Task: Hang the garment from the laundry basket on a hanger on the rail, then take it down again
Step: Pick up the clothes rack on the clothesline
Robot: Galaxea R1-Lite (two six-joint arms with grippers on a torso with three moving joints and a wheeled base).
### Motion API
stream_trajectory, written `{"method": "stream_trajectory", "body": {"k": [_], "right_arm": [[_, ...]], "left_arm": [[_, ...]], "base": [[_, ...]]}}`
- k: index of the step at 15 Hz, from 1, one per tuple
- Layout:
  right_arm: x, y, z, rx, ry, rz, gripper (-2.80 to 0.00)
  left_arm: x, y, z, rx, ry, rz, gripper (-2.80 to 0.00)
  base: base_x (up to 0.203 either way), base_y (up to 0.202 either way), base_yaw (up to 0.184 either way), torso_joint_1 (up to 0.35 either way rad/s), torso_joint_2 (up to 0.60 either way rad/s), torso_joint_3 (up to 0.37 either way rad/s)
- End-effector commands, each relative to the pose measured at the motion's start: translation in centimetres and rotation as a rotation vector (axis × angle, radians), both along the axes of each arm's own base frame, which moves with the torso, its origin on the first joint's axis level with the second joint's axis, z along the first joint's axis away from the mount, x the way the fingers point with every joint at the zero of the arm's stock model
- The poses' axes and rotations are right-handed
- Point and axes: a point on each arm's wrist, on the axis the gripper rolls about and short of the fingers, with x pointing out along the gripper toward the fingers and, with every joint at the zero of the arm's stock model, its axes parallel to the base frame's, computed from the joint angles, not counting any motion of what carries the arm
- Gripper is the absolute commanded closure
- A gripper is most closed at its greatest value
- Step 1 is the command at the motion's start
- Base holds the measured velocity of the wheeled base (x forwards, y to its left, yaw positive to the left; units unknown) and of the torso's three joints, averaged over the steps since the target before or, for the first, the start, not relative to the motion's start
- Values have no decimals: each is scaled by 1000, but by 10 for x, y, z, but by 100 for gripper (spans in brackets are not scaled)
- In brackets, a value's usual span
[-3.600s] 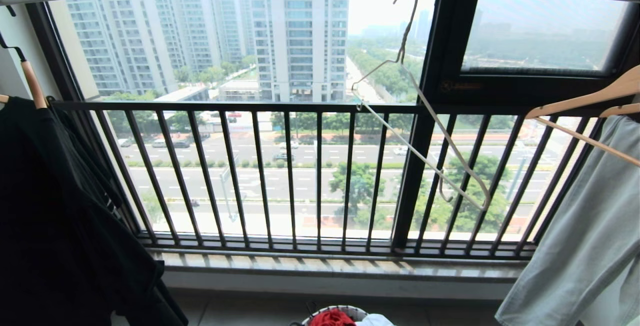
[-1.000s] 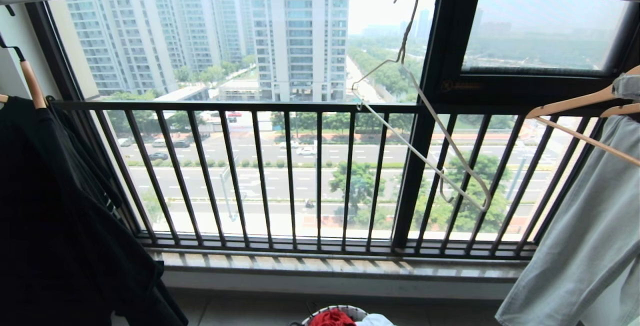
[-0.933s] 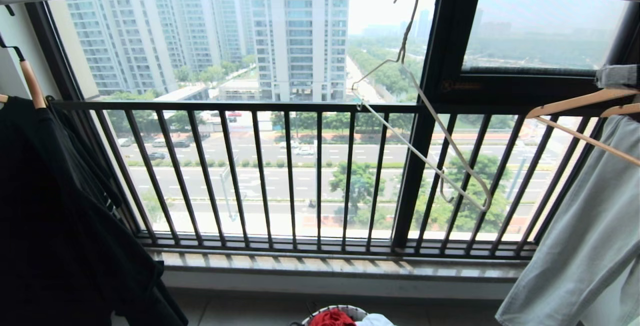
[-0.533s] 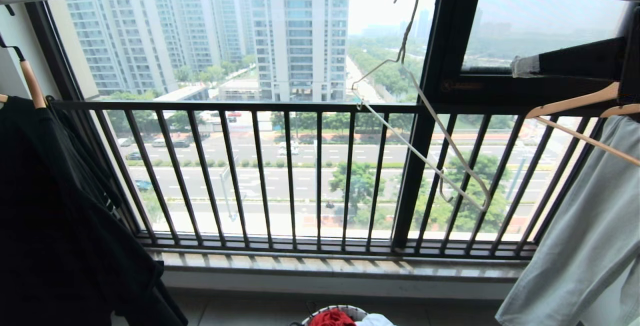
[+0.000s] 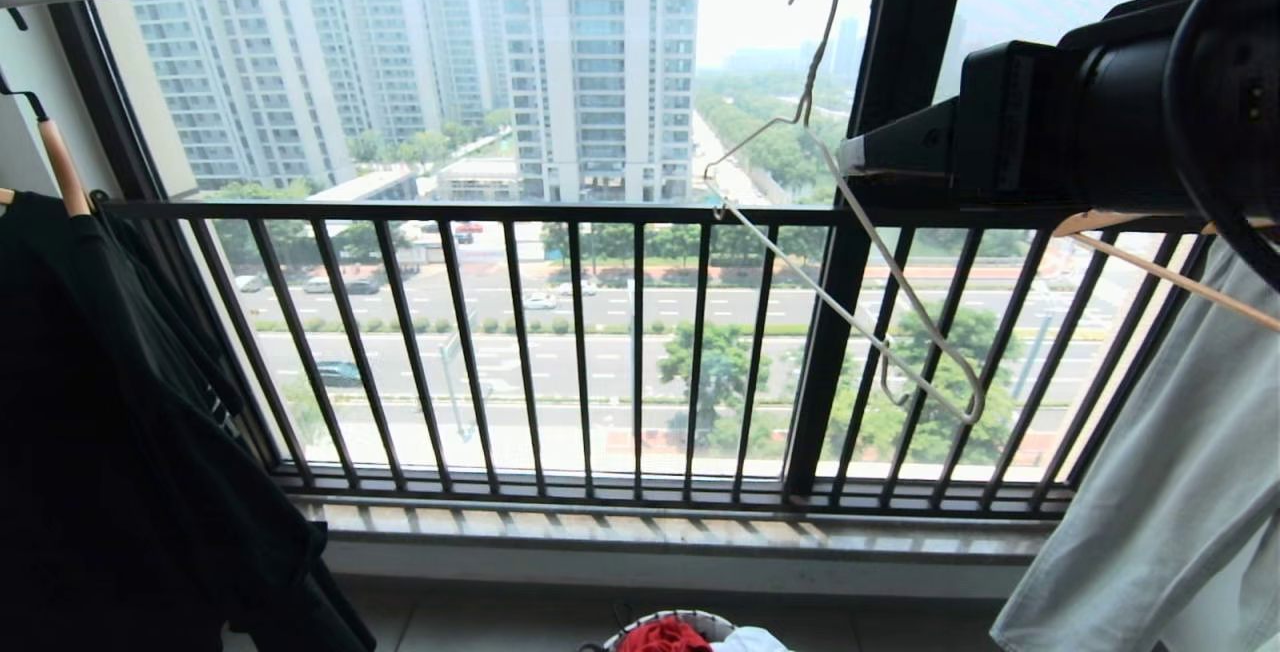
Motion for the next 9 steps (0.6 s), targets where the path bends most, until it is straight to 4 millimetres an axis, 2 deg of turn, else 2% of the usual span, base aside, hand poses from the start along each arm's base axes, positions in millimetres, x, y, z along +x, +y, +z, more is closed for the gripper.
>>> {"method": "stream_trajectory", "body": {"k": [1, 7, 9], "right_arm": [[16, 19, -10, -37, 21, -17, -280], [29, 27, -19, -185, 2, -6, -280], [42, 28, -27, -234, 14, -22, -280]], "left_arm": [[0, 0, 0, -1, 1, 0, 0], [0, 0, 0, 0, 1, 0, 0], [0, 0, 0, -1, 0, 0, 0]], "base": [[0, 0, 0, 0, 0, 0], [0, 0, 0, 0, 0, 0], [0, 0, 0, 0, 0, 0]]}}
